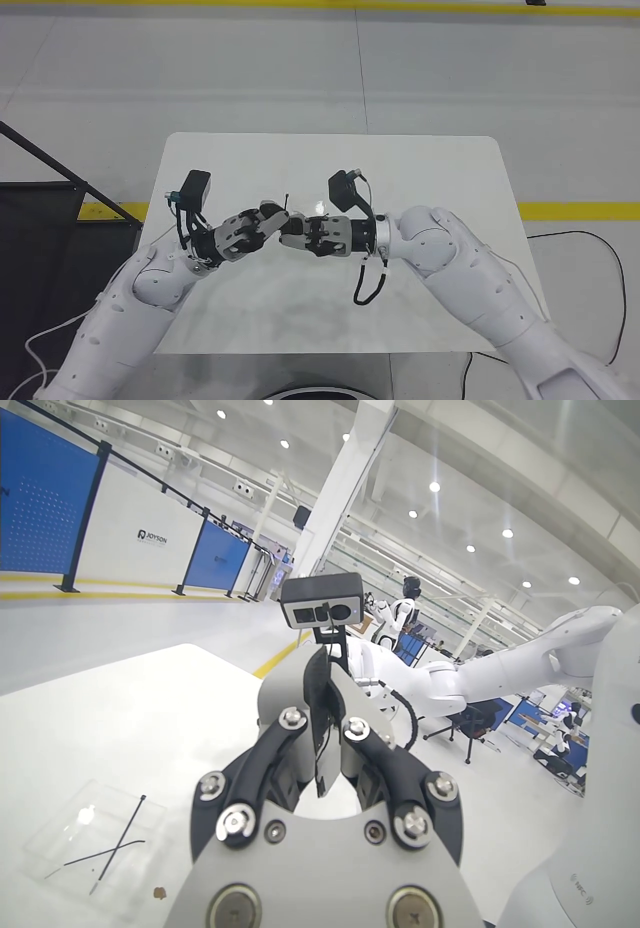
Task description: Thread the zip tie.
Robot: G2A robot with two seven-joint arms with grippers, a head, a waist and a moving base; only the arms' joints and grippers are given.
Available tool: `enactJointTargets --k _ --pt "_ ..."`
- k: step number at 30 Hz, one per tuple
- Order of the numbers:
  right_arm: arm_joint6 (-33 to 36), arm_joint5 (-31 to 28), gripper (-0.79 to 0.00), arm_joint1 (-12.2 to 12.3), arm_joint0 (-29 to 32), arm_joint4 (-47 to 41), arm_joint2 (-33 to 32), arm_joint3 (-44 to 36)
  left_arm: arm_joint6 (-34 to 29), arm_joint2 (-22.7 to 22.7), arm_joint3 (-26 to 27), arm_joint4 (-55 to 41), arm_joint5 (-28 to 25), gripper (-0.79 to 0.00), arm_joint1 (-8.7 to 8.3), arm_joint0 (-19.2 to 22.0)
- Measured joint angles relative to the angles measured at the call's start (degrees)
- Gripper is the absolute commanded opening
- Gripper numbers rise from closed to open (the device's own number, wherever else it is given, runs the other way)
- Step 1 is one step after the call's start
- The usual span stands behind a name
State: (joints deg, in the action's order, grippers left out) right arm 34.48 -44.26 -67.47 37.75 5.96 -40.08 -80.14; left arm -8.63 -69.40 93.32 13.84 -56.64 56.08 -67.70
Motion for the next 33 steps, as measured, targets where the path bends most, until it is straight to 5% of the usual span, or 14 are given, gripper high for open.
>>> enactJointTargets --k 13,16,21,33 --pt "1.27 -0.12 -0.548 -0.52 0.63 0.12 -0.79 -0.68 0.14 -0.44 -0.48 0.33 -0.48 -0.785 0.59 -0.34" --pt "1.45 0.17 -0.582 -0.68 0.68 0.28 -0.87 -0.82 0.09 -0.48 -0.58 0.31 -0.64 -0.785 0.72 -0.37" --pt "1.74 0.18 -0.782 -0.89 0.78 0.33 -1.1 -0.84 0.03 -0.65 -0.85 0.36 -0.84 -0.785 0.91 -0.39" --pt "2.63 0.22 -0.785 -1.4 0.89 0.19 -1.64 -0.53 0.2 -1.19 -1.13 0.51 -1.37 -0.785 1.36 -0.61"
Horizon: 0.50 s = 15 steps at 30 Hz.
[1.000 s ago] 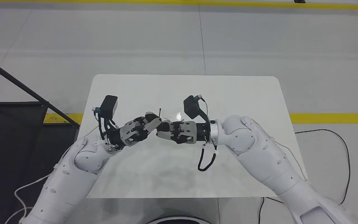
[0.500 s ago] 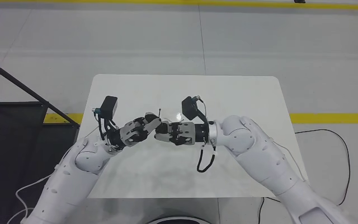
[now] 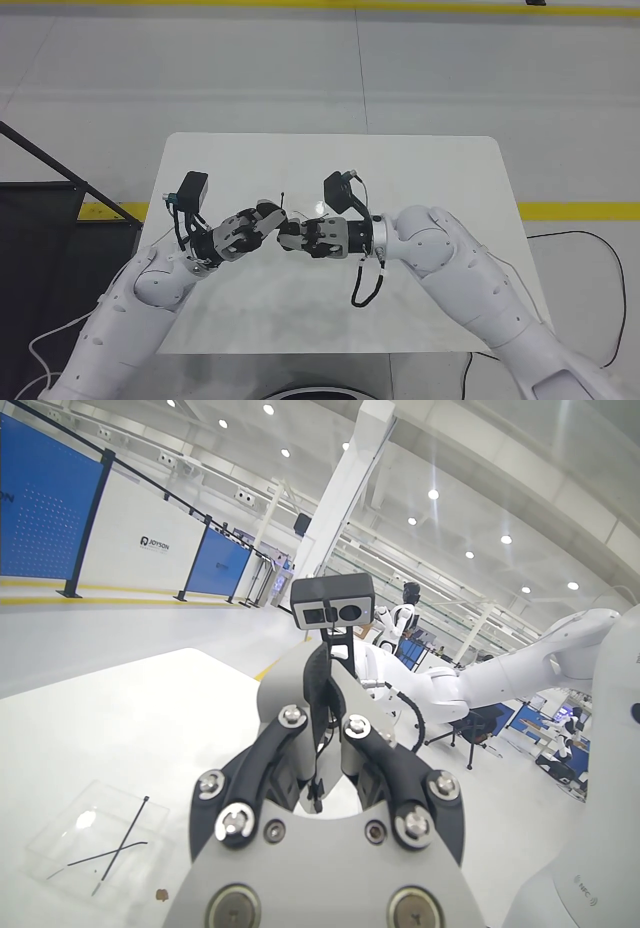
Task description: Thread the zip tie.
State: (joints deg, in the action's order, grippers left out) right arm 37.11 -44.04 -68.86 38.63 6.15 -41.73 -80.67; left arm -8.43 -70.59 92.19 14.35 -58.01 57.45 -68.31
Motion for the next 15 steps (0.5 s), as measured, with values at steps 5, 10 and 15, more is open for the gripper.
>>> enactJointTargets --k 5,10,15 --pt "0.3 -0.08 -0.785 -0.16 0.15 0.08 -0.28 0.08 -0.06 -0.18 -0.01 0.15 0.03 -0.773 0.18 -0.04" --pt "0.74 -0.12 -0.785 -0.29 0.29 0.21 -0.55 0.16 -0.24 -0.28 -0.03 0.16 0.02 -0.554 0.36 -0.06" --pt "1.14 -0.05 -0.785 -0.39 0.44 0.32 -0.82 0.13 -0.55 -0.35 -0.08 -0.03 0.01 -0.548 0.5 0.01"
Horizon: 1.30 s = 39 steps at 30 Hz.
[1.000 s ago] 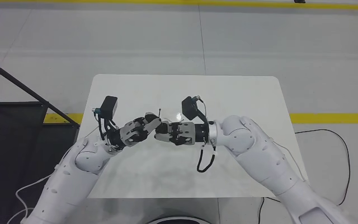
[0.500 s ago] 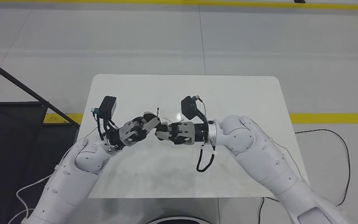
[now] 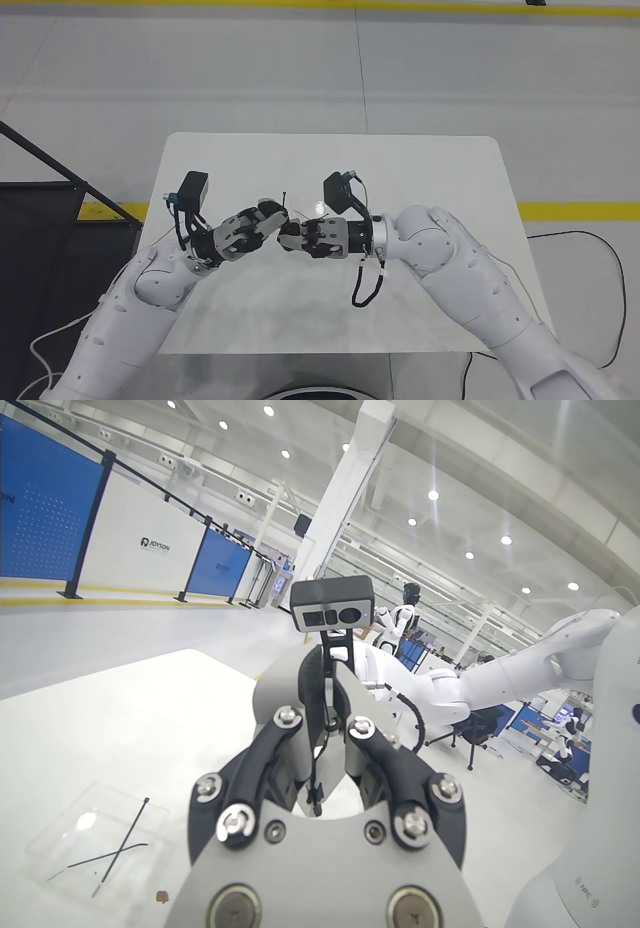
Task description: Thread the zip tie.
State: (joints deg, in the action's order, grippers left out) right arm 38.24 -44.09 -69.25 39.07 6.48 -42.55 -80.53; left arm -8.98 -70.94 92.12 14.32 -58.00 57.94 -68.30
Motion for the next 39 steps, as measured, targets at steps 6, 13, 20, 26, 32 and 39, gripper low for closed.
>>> enactJointTargets --k 6,13,20,26,32,39 --pt "0.52 0.18 -0.785 -0.1 0.2 0.11 -0.35 -0.1 -0.31 -0.12 -0.06 -0.09 0.0 -0.539 0.17 0.03" --pt "1.57 0.42 -0.785 -0.13 0.59 0.64 -0.69 -0.49 -0.59 -0.46 -0.12 0.05 0.0 -0.545 0.35 0.12" --pt "2.45 0.82 -0.785 -0.16 0.84 1.13 -0.95 -0.87 -0.93 -0.62 -0.47 -0.11 0.07 -0.557 0.53 0.35" --pt "3.15 1.14 -0.785 -0.25 0.88 1.06 -1.09 -0.94 -1.28 -0.67 -0.66 -0.16 0.0 -0.6 0.68 0.49" --pt "3.84 1.64 -0.785 -0.38 0.82 0.93 -1.11 -0.86 -1.6 -0.69 -0.72 -0.37 0.16 -0.622 0.83 0.59" --pt "4.33 1.81 -0.785 -0.49 0.89 0.92 -1.23 -0.88 -1.7 -0.79 -0.59 -0.43 0.21 -0.591 1.01 0.55"
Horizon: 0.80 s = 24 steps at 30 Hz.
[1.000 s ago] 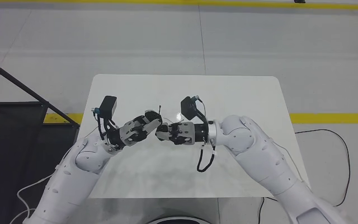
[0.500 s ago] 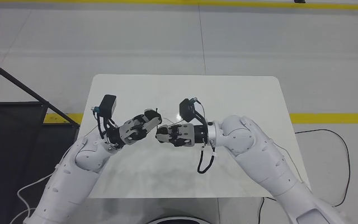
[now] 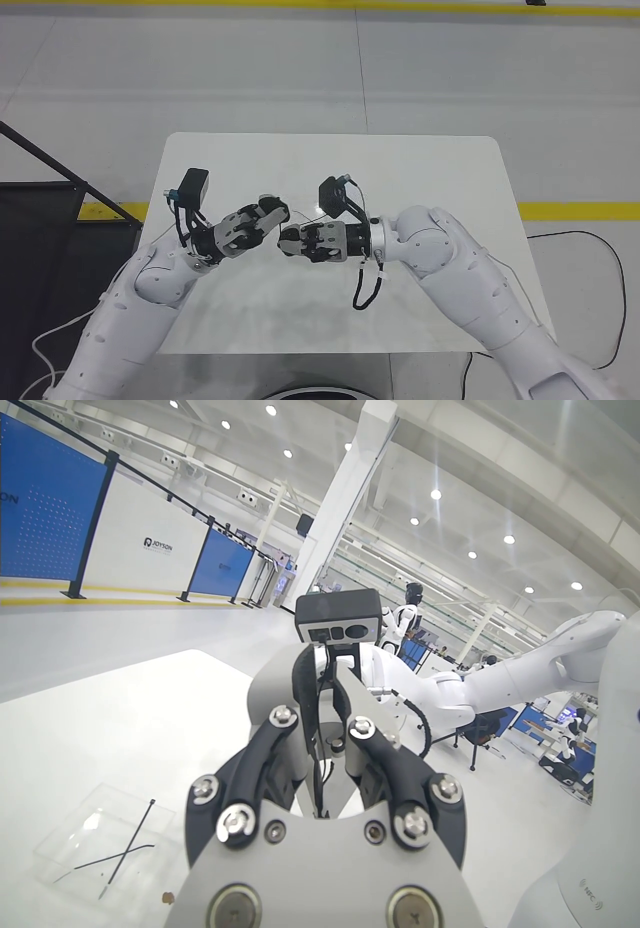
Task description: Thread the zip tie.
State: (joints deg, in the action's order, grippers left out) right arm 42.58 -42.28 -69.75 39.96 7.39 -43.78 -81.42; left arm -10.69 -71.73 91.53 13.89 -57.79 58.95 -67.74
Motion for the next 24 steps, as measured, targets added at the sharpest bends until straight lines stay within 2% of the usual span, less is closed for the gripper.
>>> enactJointTargets --k 7,9,10,11,12,21,23,24 --pt "0.55 0.12 -0.785 -0.08 0.11 -0.18 -0.19 0.01 -0.07 -0.14 0.13 0.0 0.09 -0.603 0.17 -0.12" --pt "0.67 0.14 -0.785 -0.1 0.12 -0.27 -0.24 0.03 -0.12 -0.18 0.15 -0.02 0.13 -0.65 0.21 -0.14" --pt "0.76 0.16 -0.785 -0.12 0.13 -0.36 -0.27 0.05 -0.16 -0.2 0.15 -0.03 0.14 -0.686 0.24 -0.14" --pt "0.81 0.17 -0.785 -0.13 0.13 -0.4 -0.29 0.07 -0.19 -0.23 0.14 -0.04 0.13 -0.757 0.25 -0.15" --pt "0.86 0.17 -0.785 -0.15 0.12 -0.43 -0.31 0.09 -0.22 -0.25 0.13 -0.05 0.12 -0.785 0.27 -0.16" --pt "1.15 0.5 -0.785 -0.36 -0.08 -0.79 -0.42 0.55 -0.45 -0.48 -0.19 -0.24 -0.11 -0.785 0.44 -0.24" --pt "1.19 0.77 -0.345 -0.42 -0.15 -0.94 -0.47 0.76 -0.5 -0.52 -0.25 -0.26 -0.16 -0.785 0.48 -0.23" --pt "1.19 1.0 -0.037 -0.43 -0.19 -1.05 -0.55 0.9 -0.51 -0.55 -0.28 -0.29 -0.18 -0.785 0.49 -0.22"
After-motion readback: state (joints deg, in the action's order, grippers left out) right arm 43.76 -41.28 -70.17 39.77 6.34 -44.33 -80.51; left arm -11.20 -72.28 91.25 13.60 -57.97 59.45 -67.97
